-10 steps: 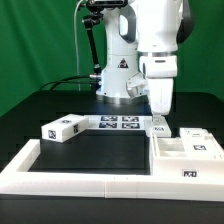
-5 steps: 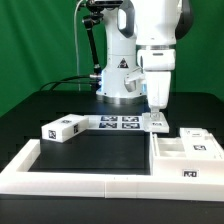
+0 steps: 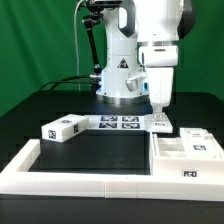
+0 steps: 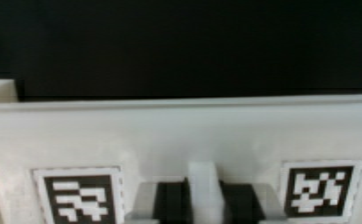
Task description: Assemble cabinet
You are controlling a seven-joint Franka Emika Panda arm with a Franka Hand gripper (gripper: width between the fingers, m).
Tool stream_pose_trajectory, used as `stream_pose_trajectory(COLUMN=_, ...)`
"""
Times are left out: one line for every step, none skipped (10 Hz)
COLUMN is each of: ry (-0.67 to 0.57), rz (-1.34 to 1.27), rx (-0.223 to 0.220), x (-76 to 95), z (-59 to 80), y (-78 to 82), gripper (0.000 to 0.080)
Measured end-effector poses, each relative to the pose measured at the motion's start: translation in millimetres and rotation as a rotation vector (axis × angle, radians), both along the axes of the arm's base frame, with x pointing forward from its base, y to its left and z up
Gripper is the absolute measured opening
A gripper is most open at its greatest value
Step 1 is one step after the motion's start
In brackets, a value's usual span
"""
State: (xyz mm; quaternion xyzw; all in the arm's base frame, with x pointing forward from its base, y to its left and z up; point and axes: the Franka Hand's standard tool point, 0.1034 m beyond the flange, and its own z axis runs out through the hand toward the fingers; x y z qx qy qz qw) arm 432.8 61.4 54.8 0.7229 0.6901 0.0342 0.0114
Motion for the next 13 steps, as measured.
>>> stream_pose_trajectory(ry=0.006, rz=-0.001, rx=-0.003, x=1.9, z=0.4, y=-0.8, gripper=0.0068)
stream_pose_trajectory(ry=0.014, rz=-0.005, rx=-0.011, x=13.7, z=3.9, y=-2.3, gripper=0.0068)
stream_pose_trajectory(ry=0.005, rz=-0.012, rx=-0.010, x=24.9, z=6.5, y=-2.1, gripper=0.0068)
stream_pose_trajectory(ry=0.004, rz=-0.035, rx=-0.007, x=26.3, z=6.5, y=-0.6, gripper=0.0068)
stream_pose_trajectory(ry=0.005, rz=-0.036, rx=-0.008, x=25.6, z=6.1, y=-1.2, gripper=0.0068)
stream_pose_trajectory(ry=0.005, rz=-0.036, rx=-0.008, x=25.6, z=6.1, y=-1.3, gripper=0.0068)
stream_pose_trajectory(ry=0.005, rz=-0.036, rx=-0.007, x=25.8, z=6.2, y=-1.0, gripper=0.0068)
stream_pose_trajectory(ry=0.001, rz=-0.035, rx=-0.006, x=28.4, z=7.0, y=1.2, gripper=0.0068)
stream_pose_trajectory(ry=0.000, rz=-0.036, rx=-0.003, x=31.1, z=6.0, y=3.8, gripper=0.0068)
stream_pose_trajectory(ry=0.002, rz=-0.038, rx=0.000, x=32.8, z=3.8, y=6.3, gripper=0.0068)
stream_pose_trajectory(ry=0.004, rz=-0.040, rx=0.002, x=33.8, z=2.8, y=8.8, gripper=0.0068)
stream_pose_trajectory(ry=0.004, rz=-0.039, rx=0.003, x=33.9, z=2.7, y=9.5, gripper=0.0068)
stream_pose_trajectory(ry=0.005, rz=-0.041, rx=0.003, x=33.6, z=2.4, y=8.7, gripper=0.0068)
